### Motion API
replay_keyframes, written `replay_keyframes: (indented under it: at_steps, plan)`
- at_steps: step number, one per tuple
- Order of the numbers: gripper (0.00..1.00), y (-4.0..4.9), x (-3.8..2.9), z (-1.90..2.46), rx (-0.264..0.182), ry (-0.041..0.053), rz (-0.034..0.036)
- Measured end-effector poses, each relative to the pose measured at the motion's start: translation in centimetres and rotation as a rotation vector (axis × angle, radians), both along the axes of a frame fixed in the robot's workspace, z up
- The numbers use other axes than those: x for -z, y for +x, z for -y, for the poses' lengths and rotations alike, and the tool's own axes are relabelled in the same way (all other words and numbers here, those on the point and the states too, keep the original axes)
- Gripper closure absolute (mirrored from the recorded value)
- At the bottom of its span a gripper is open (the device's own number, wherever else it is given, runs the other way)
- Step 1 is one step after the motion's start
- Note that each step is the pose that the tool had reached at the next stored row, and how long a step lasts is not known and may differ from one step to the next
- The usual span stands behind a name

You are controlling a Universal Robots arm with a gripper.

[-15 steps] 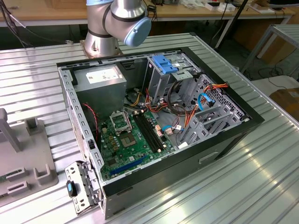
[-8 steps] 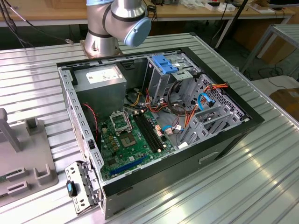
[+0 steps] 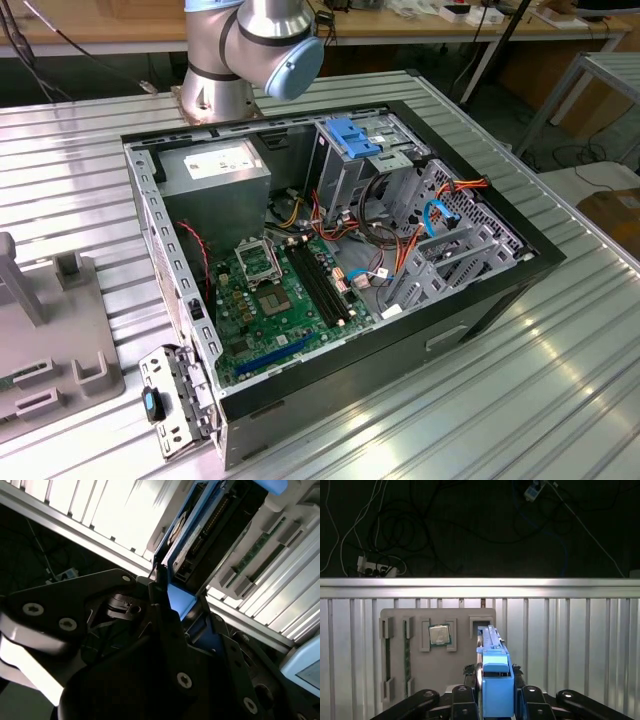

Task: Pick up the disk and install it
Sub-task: 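Pick up the disk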

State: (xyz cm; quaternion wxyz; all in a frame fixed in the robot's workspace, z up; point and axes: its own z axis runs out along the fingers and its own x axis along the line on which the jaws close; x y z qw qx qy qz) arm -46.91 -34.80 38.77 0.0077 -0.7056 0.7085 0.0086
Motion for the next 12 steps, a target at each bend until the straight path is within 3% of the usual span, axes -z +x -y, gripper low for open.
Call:
replay_keyframes:
  at_steps: [12]
  plan:
    - [0.63, 0.0, -1.27, 0.0, 0.0, 0.0, 0.0]
